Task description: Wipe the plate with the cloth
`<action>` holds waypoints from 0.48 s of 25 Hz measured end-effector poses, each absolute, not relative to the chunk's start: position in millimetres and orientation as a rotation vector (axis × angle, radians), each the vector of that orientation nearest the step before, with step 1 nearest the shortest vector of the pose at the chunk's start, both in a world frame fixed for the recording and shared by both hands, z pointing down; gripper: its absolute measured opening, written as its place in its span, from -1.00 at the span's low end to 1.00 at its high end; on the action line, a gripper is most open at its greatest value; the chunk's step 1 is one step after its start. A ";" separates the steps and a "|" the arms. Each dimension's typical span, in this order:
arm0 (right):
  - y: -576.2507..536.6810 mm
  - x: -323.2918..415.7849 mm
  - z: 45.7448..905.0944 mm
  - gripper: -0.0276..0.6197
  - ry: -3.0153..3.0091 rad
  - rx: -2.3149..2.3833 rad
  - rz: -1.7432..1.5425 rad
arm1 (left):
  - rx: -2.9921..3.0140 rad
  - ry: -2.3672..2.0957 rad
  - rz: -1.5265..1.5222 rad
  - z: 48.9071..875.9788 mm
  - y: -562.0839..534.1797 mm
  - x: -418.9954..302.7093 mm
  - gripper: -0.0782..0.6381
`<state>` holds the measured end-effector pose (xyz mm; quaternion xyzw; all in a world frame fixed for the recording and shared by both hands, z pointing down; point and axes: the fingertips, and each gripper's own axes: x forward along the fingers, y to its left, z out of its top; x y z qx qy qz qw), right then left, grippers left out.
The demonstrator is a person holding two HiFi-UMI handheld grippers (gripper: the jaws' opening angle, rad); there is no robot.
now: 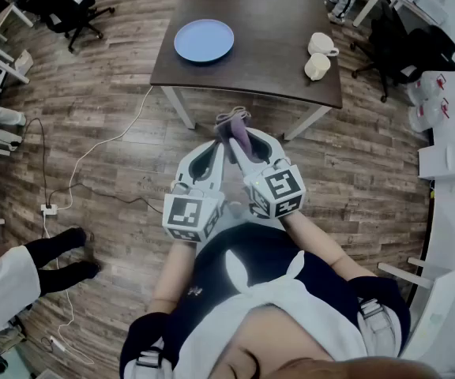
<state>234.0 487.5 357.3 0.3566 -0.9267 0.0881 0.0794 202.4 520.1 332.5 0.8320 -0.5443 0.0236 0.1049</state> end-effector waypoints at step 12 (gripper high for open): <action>462.0 233.8 367.2 -0.61 -2.757 1.089 0.310 | 2.438 -1.598 0.080 340.7 494.9 194.6 -0.77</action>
